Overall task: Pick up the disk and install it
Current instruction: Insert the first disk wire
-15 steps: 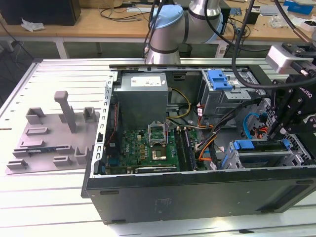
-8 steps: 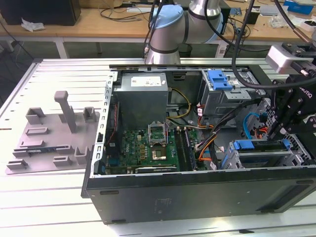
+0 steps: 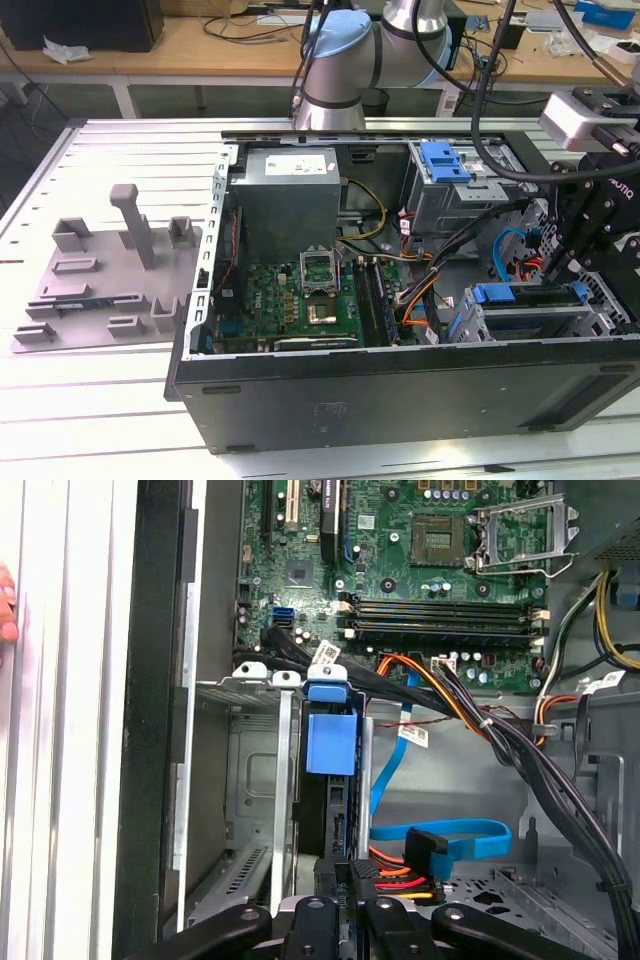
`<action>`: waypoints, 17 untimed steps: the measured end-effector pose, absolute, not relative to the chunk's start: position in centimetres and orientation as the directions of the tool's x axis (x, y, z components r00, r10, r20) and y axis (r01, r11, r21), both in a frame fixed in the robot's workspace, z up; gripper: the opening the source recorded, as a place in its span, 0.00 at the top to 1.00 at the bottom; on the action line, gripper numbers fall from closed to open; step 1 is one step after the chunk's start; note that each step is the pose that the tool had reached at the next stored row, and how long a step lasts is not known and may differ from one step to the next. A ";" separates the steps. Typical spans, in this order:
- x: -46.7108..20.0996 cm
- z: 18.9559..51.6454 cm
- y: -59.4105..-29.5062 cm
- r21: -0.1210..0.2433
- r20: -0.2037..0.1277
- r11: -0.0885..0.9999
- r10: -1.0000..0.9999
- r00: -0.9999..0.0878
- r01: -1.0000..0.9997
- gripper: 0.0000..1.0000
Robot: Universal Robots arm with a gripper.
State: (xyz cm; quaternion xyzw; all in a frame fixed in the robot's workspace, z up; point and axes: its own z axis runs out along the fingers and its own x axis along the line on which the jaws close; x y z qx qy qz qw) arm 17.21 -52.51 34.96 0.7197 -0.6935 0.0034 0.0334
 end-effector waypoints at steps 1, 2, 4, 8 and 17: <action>17.2 35.0 -52.5 0.043 0.051 -0.036 -0.998 0.038 -0.998 0.83; 17.2 35.0 -52.5 0.043 0.051 -0.036 -0.998 0.038 -0.998 0.83; 17.2 34.9 -52.5 0.043 0.051 -0.036 -0.998 0.038 -0.998 0.83; 17.2 34.8 -52.5 0.043 0.051 -0.036 -0.998 0.038 -0.998 0.83; 17.2 34.7 -52.5 0.043 0.051 -0.036 -0.998 0.038 -0.998 0.83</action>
